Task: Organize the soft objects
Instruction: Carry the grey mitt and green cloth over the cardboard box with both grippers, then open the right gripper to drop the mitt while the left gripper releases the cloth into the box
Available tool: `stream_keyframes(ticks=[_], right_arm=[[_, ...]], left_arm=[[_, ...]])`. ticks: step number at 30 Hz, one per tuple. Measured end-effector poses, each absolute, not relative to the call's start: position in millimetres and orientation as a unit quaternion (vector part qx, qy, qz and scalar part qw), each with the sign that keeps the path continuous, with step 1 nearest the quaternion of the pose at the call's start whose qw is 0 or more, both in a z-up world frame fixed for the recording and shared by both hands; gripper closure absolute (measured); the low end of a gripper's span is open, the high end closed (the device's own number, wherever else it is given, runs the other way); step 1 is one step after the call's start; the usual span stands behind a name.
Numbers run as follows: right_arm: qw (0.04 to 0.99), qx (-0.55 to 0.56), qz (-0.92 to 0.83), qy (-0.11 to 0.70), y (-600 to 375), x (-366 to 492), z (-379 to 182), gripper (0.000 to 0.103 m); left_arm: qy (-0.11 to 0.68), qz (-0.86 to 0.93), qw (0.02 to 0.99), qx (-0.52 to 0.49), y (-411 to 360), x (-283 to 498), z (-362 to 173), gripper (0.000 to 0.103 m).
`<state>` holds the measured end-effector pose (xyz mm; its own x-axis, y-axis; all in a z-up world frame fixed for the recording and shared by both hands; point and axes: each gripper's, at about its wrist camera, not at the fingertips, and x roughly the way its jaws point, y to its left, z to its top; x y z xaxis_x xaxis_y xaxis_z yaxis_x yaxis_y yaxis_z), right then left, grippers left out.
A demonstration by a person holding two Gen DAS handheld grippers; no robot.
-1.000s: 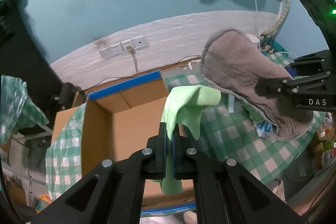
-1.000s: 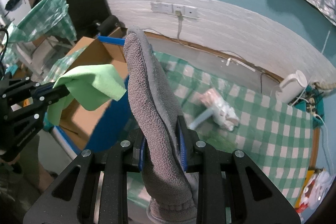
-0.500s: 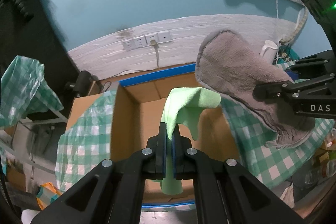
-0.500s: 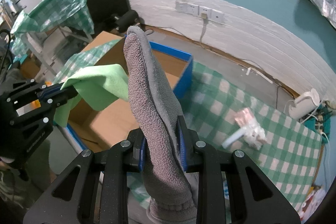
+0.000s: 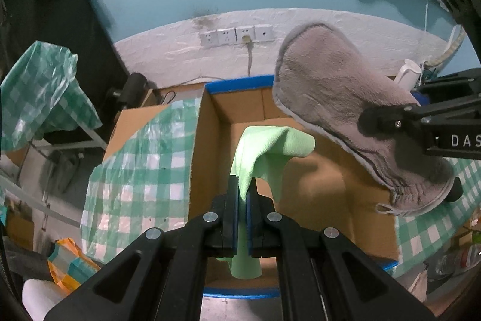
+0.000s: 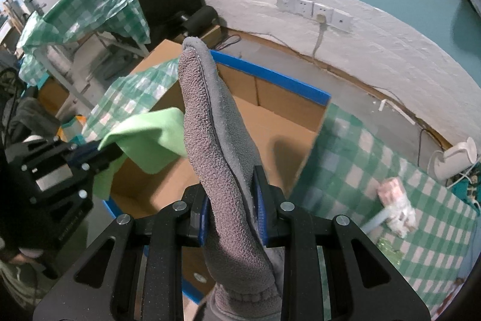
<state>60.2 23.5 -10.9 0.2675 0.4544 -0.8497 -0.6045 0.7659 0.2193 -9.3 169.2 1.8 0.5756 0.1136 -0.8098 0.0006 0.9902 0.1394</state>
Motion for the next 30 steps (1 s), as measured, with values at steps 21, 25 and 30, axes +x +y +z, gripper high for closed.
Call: stream_keyframes(ticks=[21, 25, 30], right_arm=[[0.816, -0.086, 0.33, 0.466, 44, 63, -2, 0.034], [0.817, -0.084, 0.329, 0.466, 43, 63, 0, 0.034], [0.816, -0.084, 0.324, 0.471, 33, 63, -1, 0.034]], left_arm=[[0.486, 0.061, 0.871, 0.035, 197, 0, -22, 0.094], [0.48, 0.059, 0.875, 0.032, 197, -2, -18, 0.094], [0.479, 0.057, 0.875, 0.031, 196, -1, -16, 0.073]])
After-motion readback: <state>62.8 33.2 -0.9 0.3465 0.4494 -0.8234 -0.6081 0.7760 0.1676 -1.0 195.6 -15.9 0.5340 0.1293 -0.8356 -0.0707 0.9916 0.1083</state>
